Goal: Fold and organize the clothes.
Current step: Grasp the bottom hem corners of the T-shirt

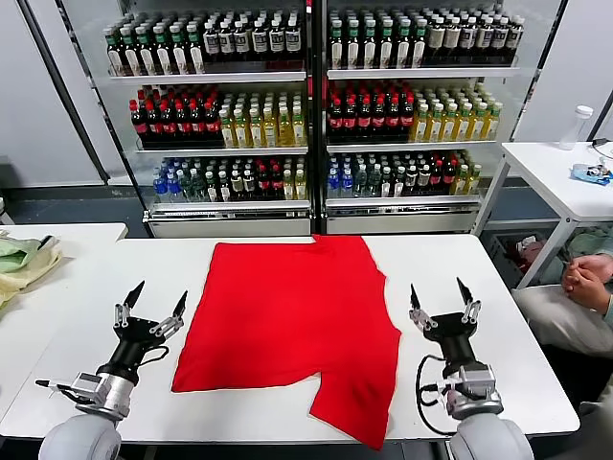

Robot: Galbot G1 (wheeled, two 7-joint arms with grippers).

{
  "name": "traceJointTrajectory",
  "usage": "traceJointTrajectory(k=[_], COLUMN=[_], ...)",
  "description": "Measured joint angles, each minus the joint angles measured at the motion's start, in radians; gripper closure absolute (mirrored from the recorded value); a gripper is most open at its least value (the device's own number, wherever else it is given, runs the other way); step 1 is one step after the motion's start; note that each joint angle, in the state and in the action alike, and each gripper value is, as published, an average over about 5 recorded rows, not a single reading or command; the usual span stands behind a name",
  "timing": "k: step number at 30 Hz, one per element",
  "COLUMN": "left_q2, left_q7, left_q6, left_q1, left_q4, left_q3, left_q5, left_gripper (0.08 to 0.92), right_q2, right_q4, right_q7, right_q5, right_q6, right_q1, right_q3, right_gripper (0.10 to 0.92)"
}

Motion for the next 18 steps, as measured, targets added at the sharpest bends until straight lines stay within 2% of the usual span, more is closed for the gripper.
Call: traceJointTrajectory(k=[10, 18], left_q2=[0.094, 0.123], left_q7=[-0.105, -0.182], left_q6=[0.184, 0.317], left_q1=[0.141, 0.196], left_q4=[-0.111, -0.161], left_q3=[0.0, 0.02], left_q5=[-0.145, -0.25], left_gripper=[0.177, 0.177], right_q2=[-0.038, -0.036], right_q4=[0.048, 0.041], right_q7=[0.002, 0.017], right_q5=[0.054, 0.064], right_q6=[-0.035, -0.053], right_q1=[-0.144, -0.177], right_q3=[-0.037, -0.096], right_gripper=[0.203, 0.203])
